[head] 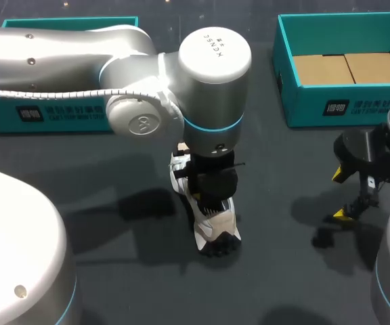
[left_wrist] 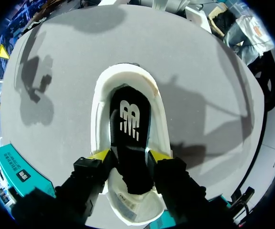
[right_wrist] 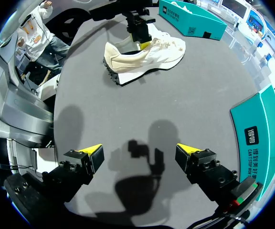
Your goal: Take the shoe out of the shoebox, open the shoe tongue, remove and reinsert the insole, then place the shoe into the shoebox
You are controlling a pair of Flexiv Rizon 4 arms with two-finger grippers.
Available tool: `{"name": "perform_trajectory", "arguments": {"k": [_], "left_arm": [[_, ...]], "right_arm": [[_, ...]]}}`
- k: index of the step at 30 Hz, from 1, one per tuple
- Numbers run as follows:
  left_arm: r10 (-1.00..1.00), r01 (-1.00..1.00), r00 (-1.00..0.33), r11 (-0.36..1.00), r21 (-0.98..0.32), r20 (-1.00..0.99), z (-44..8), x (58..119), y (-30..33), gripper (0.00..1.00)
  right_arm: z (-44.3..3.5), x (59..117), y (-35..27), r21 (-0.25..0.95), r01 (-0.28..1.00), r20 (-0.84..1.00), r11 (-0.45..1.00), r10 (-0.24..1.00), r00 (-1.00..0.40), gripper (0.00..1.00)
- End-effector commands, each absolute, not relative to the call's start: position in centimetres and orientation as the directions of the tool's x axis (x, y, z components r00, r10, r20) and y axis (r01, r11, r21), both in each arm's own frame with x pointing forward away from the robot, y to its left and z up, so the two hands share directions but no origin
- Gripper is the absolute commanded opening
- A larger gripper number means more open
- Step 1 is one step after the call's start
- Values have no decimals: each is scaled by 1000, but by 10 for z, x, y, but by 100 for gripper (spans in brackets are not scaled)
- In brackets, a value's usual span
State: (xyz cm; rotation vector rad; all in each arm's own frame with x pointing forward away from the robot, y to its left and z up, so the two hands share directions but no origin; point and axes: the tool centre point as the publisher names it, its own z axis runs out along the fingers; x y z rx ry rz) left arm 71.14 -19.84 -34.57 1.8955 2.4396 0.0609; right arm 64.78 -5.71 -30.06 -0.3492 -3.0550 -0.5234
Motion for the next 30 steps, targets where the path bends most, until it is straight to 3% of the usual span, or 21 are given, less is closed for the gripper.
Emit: {"name": "perform_trajectory", "arguments": {"k": [1,7,14,19,30], "left_arm": [[970,969,-241,241,57,-16,-344,713,-196,50],[972,971,-233,234,51,-15,-343,712,-198,56],[973,972,-233,233,45,-7,-345,714,-197,56],[972,971,-236,236,39,0,-346,716,-196,71],[972,972,-235,235,21,-1,-345,717,-195,73]], "right_arm": [[-301,646,-57,325,223,57,919,217,-975,100],[-301,646,-57,325,223,57,919,217,-975,100],[-301,646,-57,325,223,57,919,217,-975,100],[-301,646,-57,325,223,57,919,217,-975,100],[-301,646,-57,325,223,57,919,217,-975,100]]}}
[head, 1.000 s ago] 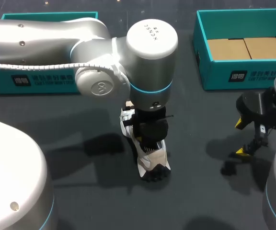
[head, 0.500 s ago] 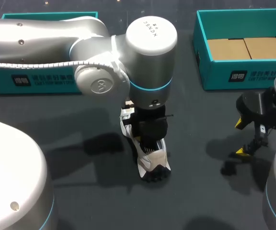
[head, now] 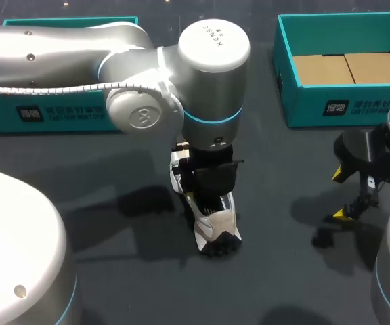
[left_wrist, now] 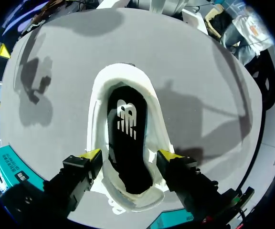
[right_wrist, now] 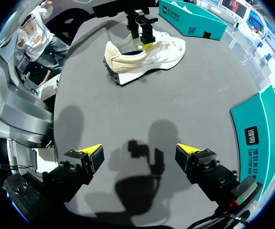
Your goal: Take the shoe out of the shoebox, open the shoe tongue, remove and reinsert the insole, then place the shoe into the shoebox
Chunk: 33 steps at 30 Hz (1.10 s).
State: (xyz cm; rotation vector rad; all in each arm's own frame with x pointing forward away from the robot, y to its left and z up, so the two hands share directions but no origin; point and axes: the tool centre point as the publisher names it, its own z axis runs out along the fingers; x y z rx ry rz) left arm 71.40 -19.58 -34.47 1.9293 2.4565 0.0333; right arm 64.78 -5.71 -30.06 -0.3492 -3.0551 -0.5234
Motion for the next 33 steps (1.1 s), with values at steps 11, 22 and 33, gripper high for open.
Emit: {"name": "perform_trajectory", "arguments": {"k": [11,22,33], "left_arm": [[974,974,-225,225,1,-12,-344,715,-197,79],[970,970,-242,242,11,-25,-340,722,-197,74],[966,967,-255,255,6,-34,-333,736,-188,68]], "right_arm": [[-301,646,-57,325,223,57,919,217,-975,100],[-301,646,-57,325,223,57,919,217,-975,100],[-301,646,-57,325,223,57,919,217,-975,100]]}}
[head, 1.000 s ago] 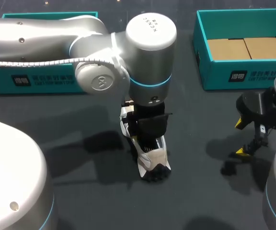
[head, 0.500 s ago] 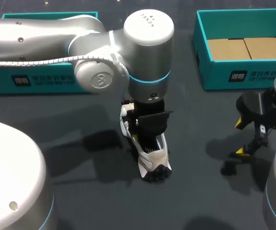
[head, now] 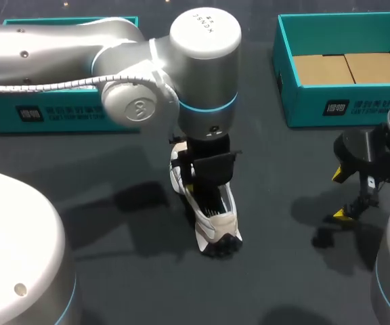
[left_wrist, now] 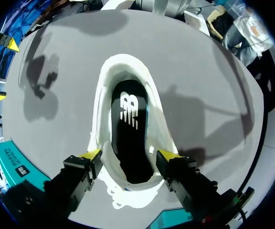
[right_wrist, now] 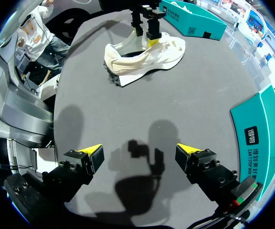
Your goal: Take the shoe out of the shoebox, open the shoe tongue, remove and reinsert the insole, then place the shoe into the shoebox
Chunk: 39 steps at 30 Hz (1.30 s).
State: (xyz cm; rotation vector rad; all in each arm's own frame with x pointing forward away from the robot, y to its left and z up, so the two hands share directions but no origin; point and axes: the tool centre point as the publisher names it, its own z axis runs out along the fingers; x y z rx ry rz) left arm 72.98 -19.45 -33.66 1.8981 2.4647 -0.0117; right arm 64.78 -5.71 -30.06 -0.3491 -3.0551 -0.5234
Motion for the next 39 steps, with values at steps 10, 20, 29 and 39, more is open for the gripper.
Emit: {"name": "perform_trajectory", "arguments": {"k": [10,20,29,39], "left_arm": [[962,963,-270,270,-14,-37,-325,756,-173,71],[959,960,-279,278,-11,-47,-309,773,-164,71],[954,956,-292,289,-43,-76,-284,802,-150,52],[948,952,-300,290,-99,-111,-262,818,-135,34]], "right_arm": [[-301,646,-57,325,223,57,919,217,-975,100],[-301,646,-57,325,223,57,919,217,-975,100],[-301,646,-57,325,223,57,919,217,-975,100],[-301,646,-57,325,223,57,919,217,-975,100]]}}
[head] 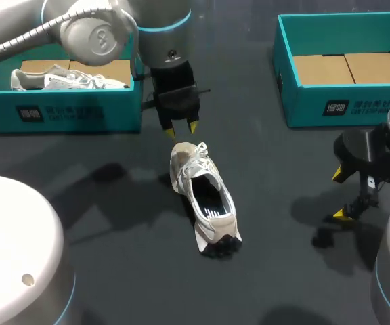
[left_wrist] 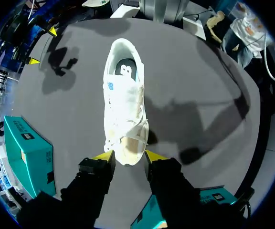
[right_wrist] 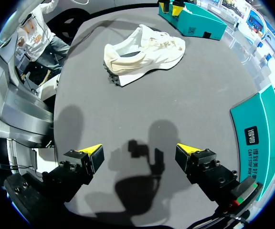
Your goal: Take the shoe out of the shoebox, open the shoe tongue, remove and reinsert the insole, then place the shoe into the shoebox
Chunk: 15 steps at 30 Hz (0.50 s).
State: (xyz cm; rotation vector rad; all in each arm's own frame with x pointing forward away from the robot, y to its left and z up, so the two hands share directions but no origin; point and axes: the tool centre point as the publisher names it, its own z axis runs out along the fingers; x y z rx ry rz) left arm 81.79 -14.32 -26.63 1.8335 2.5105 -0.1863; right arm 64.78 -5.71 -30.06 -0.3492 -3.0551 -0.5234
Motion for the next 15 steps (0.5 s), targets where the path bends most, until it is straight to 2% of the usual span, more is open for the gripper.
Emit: {"name": "perform_trajectory", "arguments": {"k": [1,11,15], "left_arm": [[947,952,-300,290,-98,-110,-262,816,-135,33],[943,944,-318,306,-123,-97,-270,796,-154,32],[938,936,-328,307,-171,-110,-278,785,-163,31]], "right_arm": [[-301,646,-57,325,223,57,919,217,-975,100],[-301,646,-57,325,223,57,919,217,-975,100],[-301,646,-57,325,223,57,919,217,-975,100]]}}
